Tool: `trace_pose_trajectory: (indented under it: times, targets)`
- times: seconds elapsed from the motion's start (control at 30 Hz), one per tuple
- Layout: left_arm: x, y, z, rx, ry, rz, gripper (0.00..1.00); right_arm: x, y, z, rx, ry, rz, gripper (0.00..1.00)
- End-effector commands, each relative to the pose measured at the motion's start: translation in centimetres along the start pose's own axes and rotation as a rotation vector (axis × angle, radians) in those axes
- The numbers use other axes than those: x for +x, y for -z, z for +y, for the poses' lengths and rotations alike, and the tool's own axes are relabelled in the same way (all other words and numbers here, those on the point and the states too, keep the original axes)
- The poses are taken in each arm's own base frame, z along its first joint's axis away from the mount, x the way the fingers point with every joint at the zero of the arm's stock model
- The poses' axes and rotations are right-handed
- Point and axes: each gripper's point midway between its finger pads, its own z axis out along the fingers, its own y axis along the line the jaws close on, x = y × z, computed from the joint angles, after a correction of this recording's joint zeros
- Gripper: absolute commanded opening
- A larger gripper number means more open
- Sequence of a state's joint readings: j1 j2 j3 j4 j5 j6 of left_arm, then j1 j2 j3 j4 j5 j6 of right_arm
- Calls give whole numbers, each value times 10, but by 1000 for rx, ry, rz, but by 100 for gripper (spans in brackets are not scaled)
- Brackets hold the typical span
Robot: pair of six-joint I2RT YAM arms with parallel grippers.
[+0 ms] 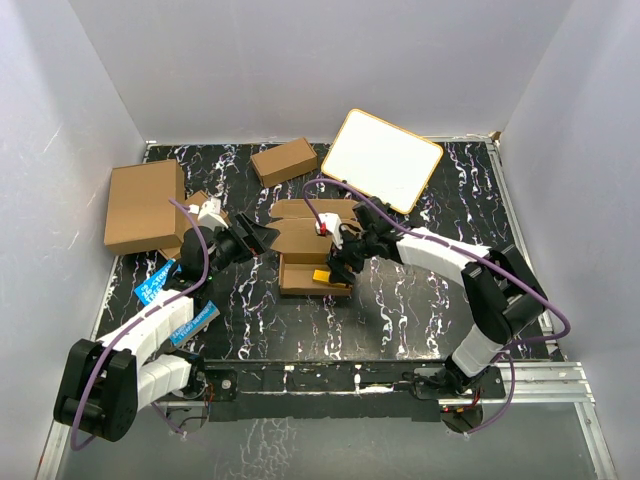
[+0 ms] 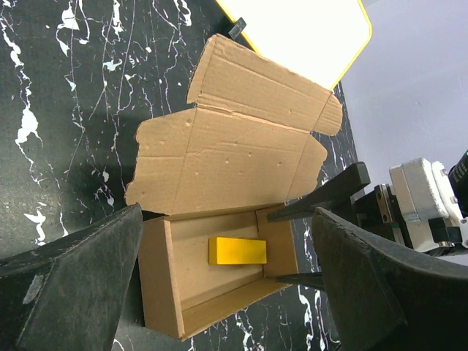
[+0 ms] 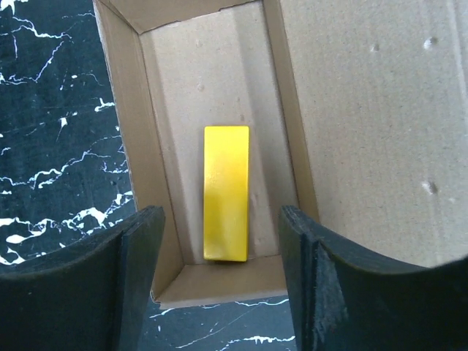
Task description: Fold the paper box
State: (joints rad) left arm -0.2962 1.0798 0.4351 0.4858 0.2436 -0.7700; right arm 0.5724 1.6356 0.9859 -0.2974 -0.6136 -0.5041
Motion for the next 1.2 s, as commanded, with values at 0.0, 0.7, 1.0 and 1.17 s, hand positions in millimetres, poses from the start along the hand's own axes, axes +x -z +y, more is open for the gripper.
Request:
trace_pose_trajectory:
  times: [0.0, 0.7, 1.0, 1.17]
  targets:
    - [-4, 0, -2, 11, -7, -12, 96, -42, 12, -10, 43, 77, -107, 73]
    - [-14, -3, -2, -30, -272, 76, 95, -60, 121, 13, -265, 76, -490, 78]
    - [-27, 0, -1, -61, -413, 81, 95, -54, 143, -1, -233, 14, -555, 78]
    - [-30, -4, 2, -97, -435, 145, 97, -51, 145, -5, -224, 0, -559, 78]
